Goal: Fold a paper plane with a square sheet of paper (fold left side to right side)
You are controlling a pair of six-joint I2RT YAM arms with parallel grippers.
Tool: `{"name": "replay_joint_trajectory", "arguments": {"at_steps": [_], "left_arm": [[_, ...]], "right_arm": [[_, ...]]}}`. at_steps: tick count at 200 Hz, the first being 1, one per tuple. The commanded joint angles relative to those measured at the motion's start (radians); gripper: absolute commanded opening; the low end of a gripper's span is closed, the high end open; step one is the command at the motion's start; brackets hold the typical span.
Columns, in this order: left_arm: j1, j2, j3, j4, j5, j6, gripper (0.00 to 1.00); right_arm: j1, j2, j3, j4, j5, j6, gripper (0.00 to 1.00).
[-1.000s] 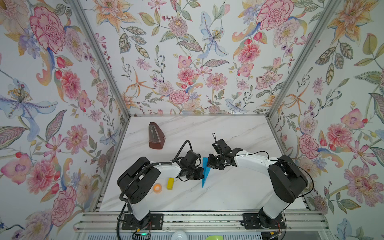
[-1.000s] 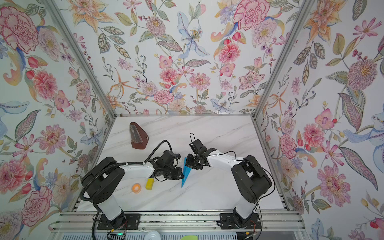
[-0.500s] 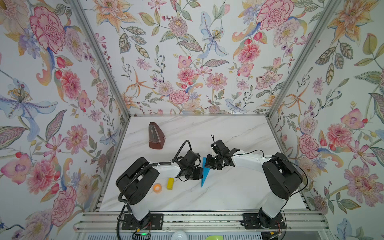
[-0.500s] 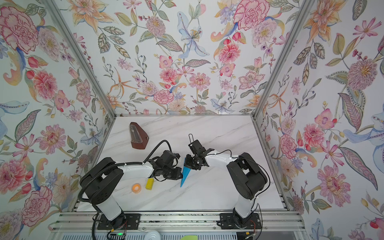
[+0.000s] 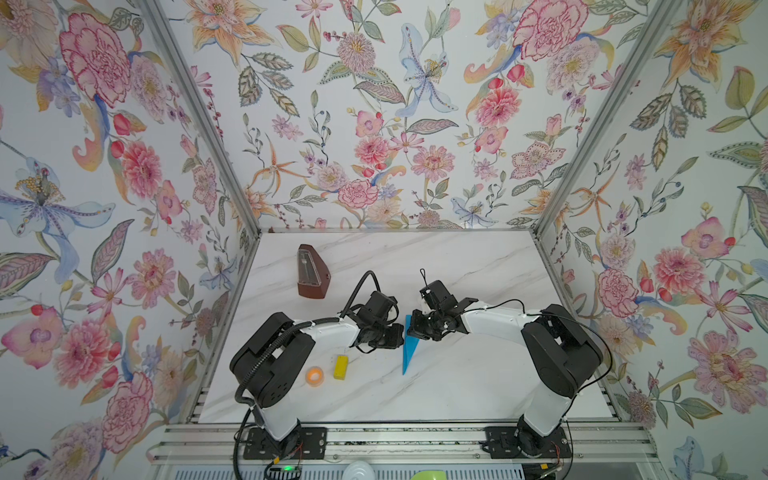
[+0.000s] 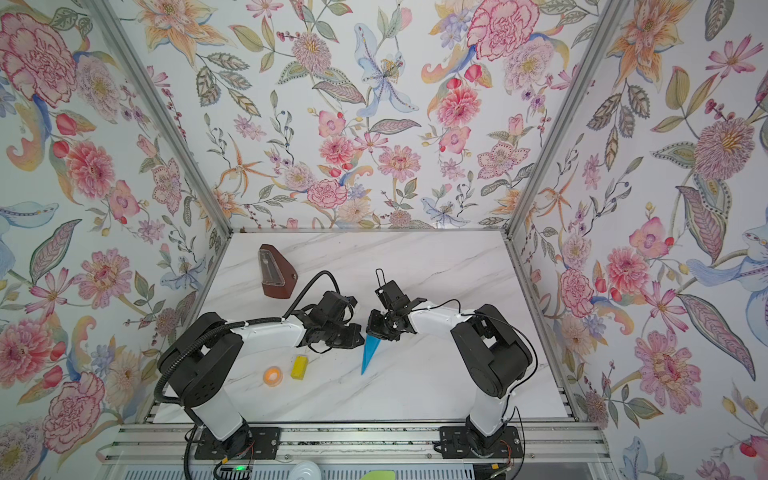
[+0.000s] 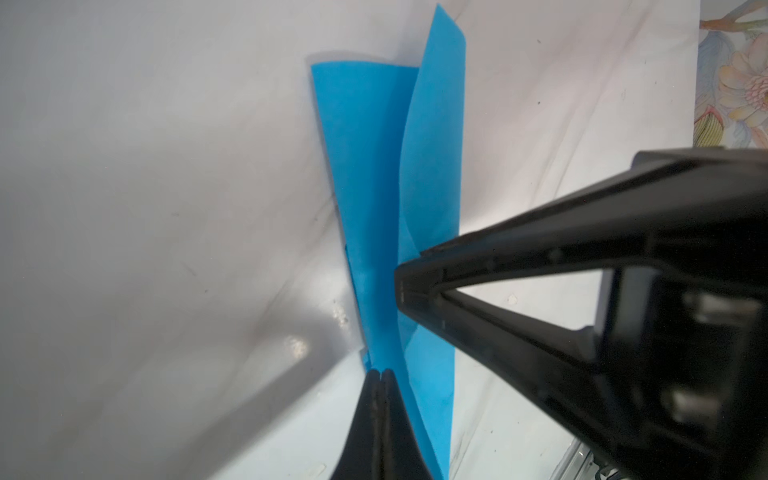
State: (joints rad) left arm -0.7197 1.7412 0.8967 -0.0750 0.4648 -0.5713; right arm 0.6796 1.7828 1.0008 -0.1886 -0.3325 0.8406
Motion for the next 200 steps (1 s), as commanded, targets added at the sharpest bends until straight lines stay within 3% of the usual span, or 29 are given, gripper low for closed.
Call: {"name": "replay_joint_trajectory", "arguments": {"at_steps": [1, 200], "left_arm": [[0.003, 0.025, 0.014, -0.003, 0.020, 0.019, 0.00], [-0.002, -0.025, -0.042, -0.006, 0.040, 0.000, 0.00]], "right_arm": [[0.006, 0.018, 0.014, 0.001, 0.013, -0.021, 0.00], [-0.005, 0.058, 0.012, 0.016, 0.054, -0.014, 0.00]]}}
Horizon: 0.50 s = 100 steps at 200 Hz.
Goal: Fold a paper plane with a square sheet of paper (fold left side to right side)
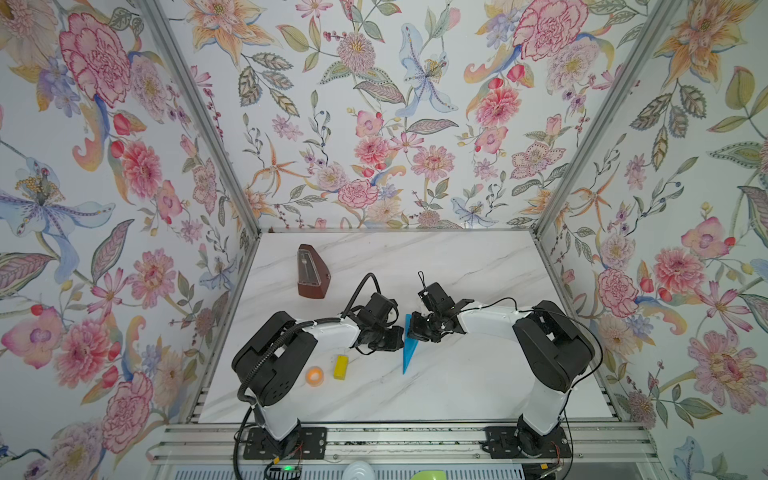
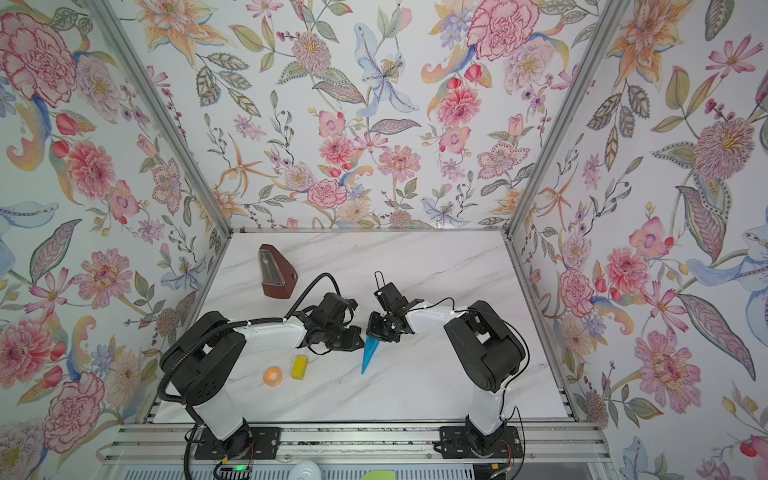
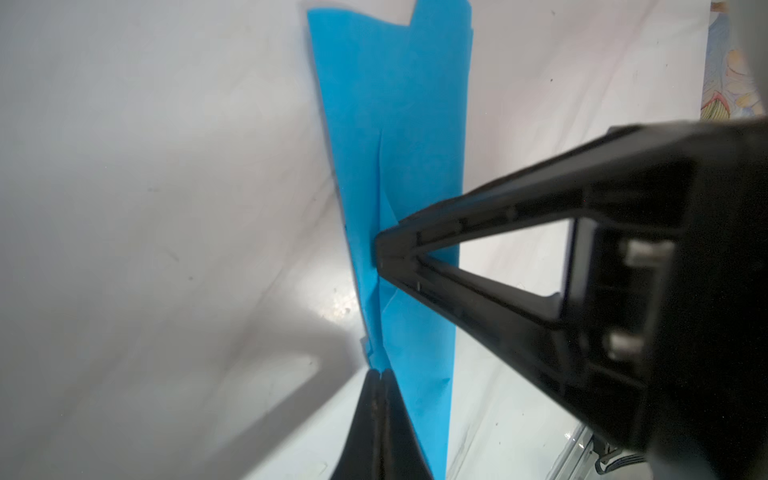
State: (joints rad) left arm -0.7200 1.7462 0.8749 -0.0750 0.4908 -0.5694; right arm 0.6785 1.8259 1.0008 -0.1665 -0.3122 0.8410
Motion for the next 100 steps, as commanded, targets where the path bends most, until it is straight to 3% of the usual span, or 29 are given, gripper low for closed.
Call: {"name": "replay_joint_trajectory", "arguments": {"at_steps": [1, 34, 78, 100], "left_arm": [[-0.002, -0.031, -0.021, -0.005, 0.014, -0.003, 0.00], [-0.004, -0.052, -0.036, 0.024, 0.026, -0.029, 0.00], [-0.018, -0.071, -0.061, 0.081, 0.046, -0.079, 0.15], [-0.025, -0.065, -0.078, 0.131, 0.070, -0.108, 0.17]], "right_arm": [[-0.004, 0.015, 0.011, -0.006, 0.034, -0.014, 0.00], [-0.004, 0.020, 0.001, -0.005, 0.043, -0.009, 0.00], [-0.005, 0.013, -0.008, 0.006, 0.048, 0.001, 0.00], [-0.004, 0.012, -0.008, 0.006, 0.047, 0.002, 0.00]]}}
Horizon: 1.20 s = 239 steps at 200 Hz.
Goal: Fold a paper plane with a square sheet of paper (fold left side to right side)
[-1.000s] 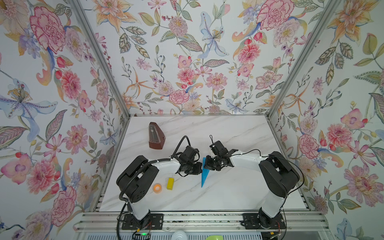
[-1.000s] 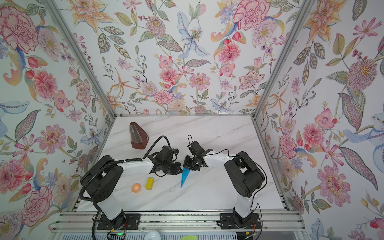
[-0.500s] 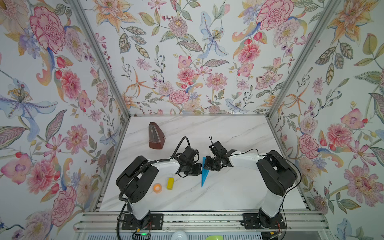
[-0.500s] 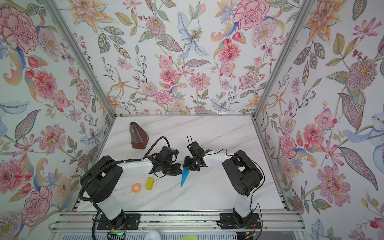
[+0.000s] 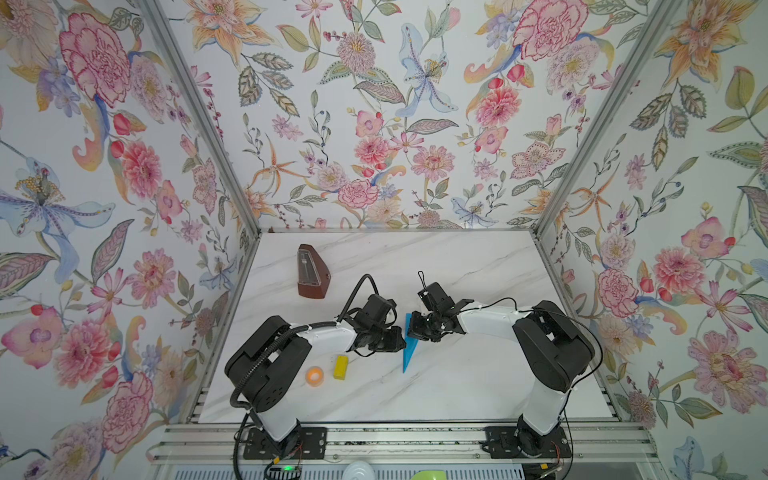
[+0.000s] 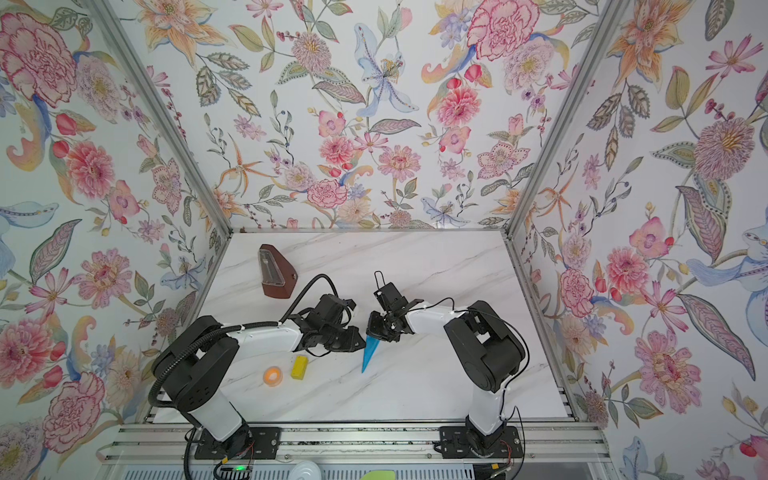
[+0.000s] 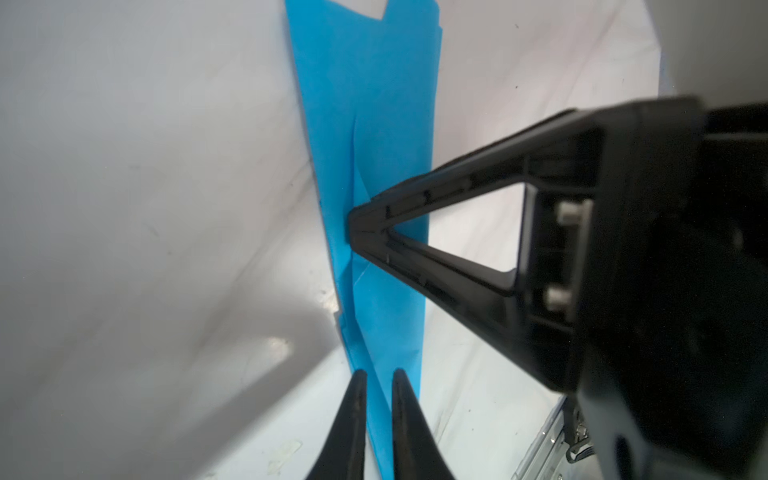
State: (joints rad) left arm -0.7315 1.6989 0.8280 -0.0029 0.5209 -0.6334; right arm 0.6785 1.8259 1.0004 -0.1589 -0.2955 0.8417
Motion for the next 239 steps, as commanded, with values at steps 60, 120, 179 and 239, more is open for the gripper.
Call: {"name": "replay_joint_trajectory", "arguments": {"at_steps": [60, 120, 179, 239], "left_arm": [[-0.027, 0.016, -0.030, 0.066, 0.034, -0.051, 0.24], [-0.028, 0.016, -0.026, 0.025, -0.003, -0.033, 0.30], [-0.031, 0.039, -0.023, 0.041, 0.013, -0.037, 0.28], [-0.031, 0.051, -0.024, 0.041, -0.001, -0.037, 0.14]], "right_arm": [[-0.006, 0.006, -0.012, 0.001, 0.030, 0.005, 0.00], [-0.008, 0.005, -0.013, 0.001, 0.029, 0.006, 0.00], [-0.007, 0.004, -0.012, 0.001, 0.028, 0.007, 0.00], [-0.007, 0.000, -0.014, 0.002, 0.028, 0.007, 0.00]]}}
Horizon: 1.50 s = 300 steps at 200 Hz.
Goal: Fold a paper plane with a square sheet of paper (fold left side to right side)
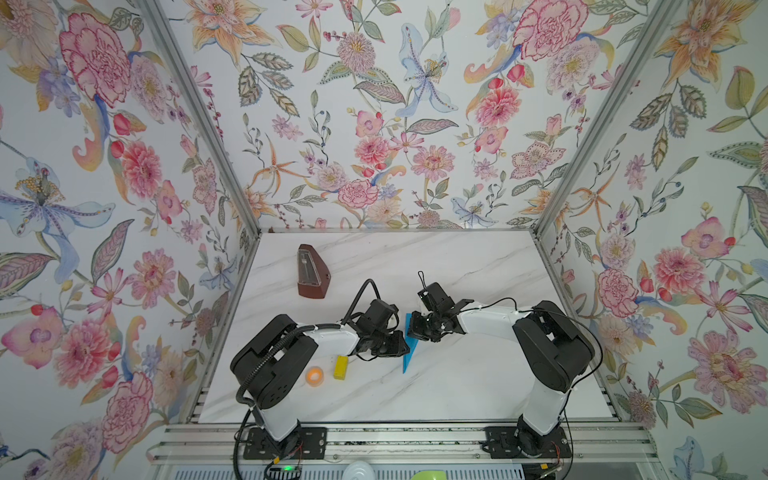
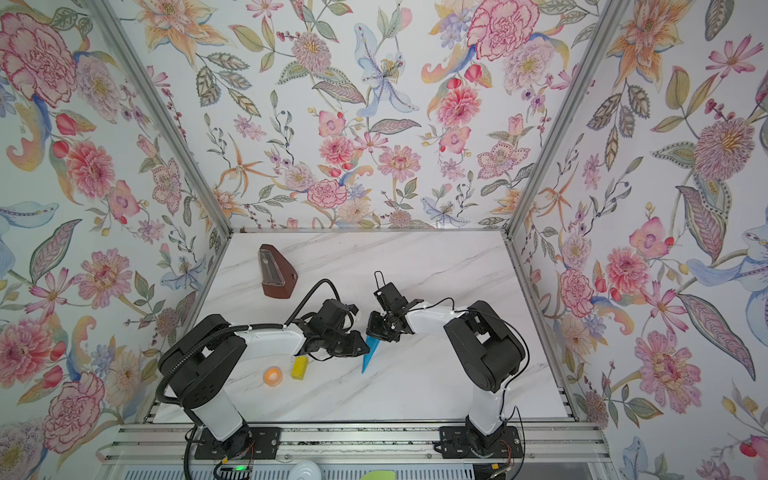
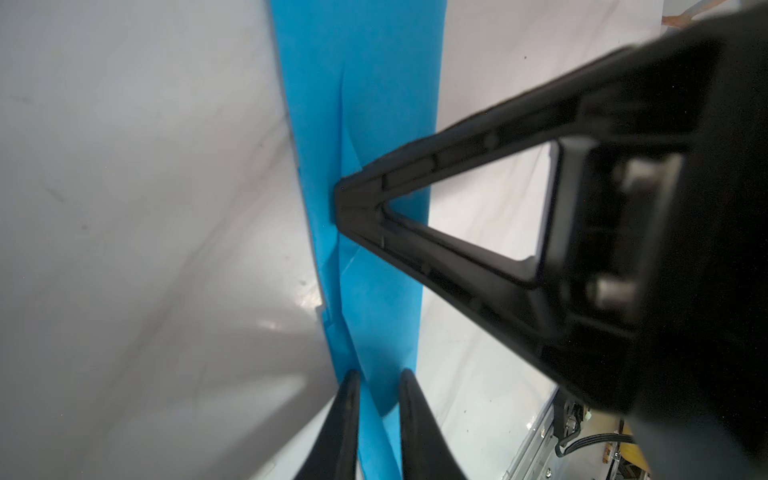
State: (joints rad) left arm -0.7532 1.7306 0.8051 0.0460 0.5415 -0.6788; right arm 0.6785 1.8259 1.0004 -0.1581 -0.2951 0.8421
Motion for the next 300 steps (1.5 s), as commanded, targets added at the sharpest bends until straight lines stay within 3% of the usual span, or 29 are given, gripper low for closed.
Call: {"name": "replay_joint_trajectory", "arguments": {"at_steps": [1, 65, 176, 250, 300], "left_arm": [[-0.008, 0.019, -0.001, -0.008, -0.021, 0.008, 0.14], [-0.008, 0.021, -0.002, -0.025, -0.055, 0.017, 0.00], [-0.008, 0.056, 0.003, -0.059, -0.094, 0.048, 0.00], [-0.008, 0.073, 0.005, -0.087, -0.106, 0.065, 0.00], [-0.007, 0.070, 0.009, -0.086, -0.100, 0.066, 0.00]], "right_arm": [[-0.007, 0.001, -0.014, 0.002, 0.028, 0.007, 0.00], [-0.010, -0.005, -0.020, 0.001, 0.031, 0.006, 0.00], [-0.012, -0.037, -0.005, -0.021, 0.026, -0.001, 0.00], [-0.008, -0.123, 0.019, -0.089, 0.029, -0.026, 0.16], [-0.004, -0.123, -0.031, -0.093, 0.028, -0.028, 0.12]]}}
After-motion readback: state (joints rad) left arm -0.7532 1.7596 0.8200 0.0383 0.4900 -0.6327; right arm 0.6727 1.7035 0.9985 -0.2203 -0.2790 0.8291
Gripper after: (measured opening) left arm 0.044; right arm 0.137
